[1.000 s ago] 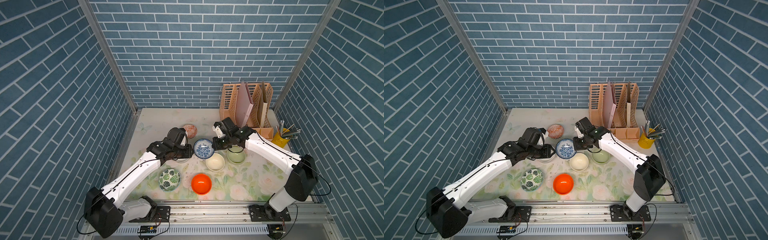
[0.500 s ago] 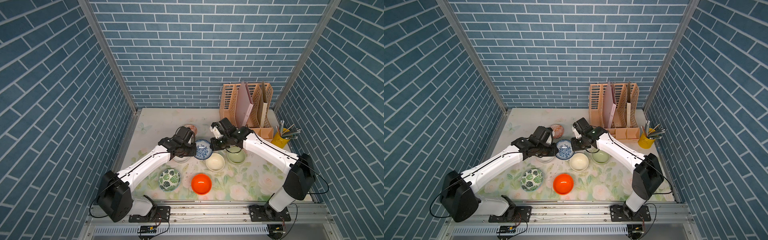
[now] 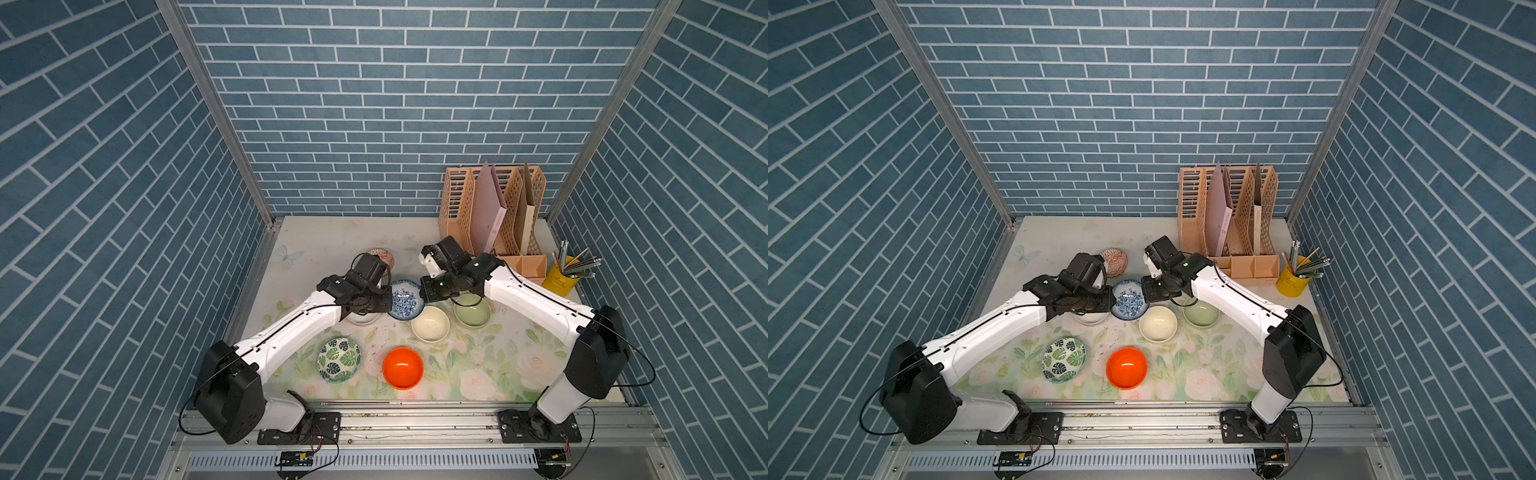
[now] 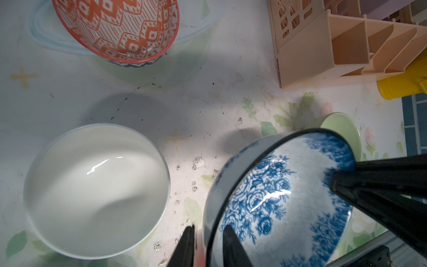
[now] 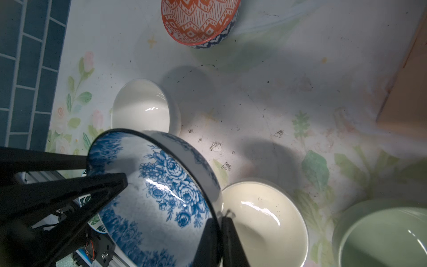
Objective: Stack the bowls
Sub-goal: Place the bowl on the bowl.
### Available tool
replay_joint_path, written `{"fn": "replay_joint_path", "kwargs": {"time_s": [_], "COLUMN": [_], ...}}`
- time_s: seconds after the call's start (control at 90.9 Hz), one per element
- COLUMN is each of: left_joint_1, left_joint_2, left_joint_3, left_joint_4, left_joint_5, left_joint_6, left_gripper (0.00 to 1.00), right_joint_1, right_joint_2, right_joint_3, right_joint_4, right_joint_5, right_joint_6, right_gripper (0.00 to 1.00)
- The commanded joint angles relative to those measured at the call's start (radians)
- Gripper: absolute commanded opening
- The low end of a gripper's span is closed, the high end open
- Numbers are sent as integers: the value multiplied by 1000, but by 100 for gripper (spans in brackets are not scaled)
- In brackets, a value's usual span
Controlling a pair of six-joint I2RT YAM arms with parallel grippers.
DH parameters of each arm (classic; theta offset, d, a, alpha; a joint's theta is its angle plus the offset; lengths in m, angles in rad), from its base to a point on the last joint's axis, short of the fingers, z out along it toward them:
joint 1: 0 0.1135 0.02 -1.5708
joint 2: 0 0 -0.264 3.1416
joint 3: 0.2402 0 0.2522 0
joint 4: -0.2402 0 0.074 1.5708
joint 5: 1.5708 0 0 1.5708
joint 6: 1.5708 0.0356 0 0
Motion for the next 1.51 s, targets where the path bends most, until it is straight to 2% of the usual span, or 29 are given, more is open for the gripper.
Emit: {"fn": "replay_joint_path", "kwargs": {"time_s": [0.0,0.374,0.583,0.649,0.924,1.023,1.056,1.166,1.232,1.496], "left_joint_1": [-8,-11,-13,-12,-12,-12,-12,-12,-9,29], "left_joint_2": [-29,-11,-1,-2,-39,-60,-67,-115,-143,-229], "left_joint_3": [-21,-32,-39,-42,-57,-75,-82,-119,-124,-134], "left_joint_4": [-33,-20,-12,-15,-39,-64,-70,-72,-87,-180], "left_joint_5": [-29,-31,-30,-39,-71,-92,-93,-89,-95,-110], "left_joint_6": [4,7,10,9,5,-13,-19,-46,-56,-68], "left_gripper": [26,20,8,0,0,0,0,0,0,0], "right_joint_1": [4,4,6,7,7,7,7,7,7,-2], "right_joint_2": [5,9,10,10,15,15,15,14,13,-27], "right_joint_3": [31,32,23,23,18,14,11,5,4,-22], "right_joint_4": [17,22,35,38,53,64,68,86,94,120], "right_joint_5": [1,-8,-15,-19,-35,-41,-44,-56,-63,-63], "right_joint_6": [-26,-26,-26,-26,-36,-44,-47,-52,-54,-75], "right_gripper": [0,0,0,0,0,11,18,22,28,33]}}
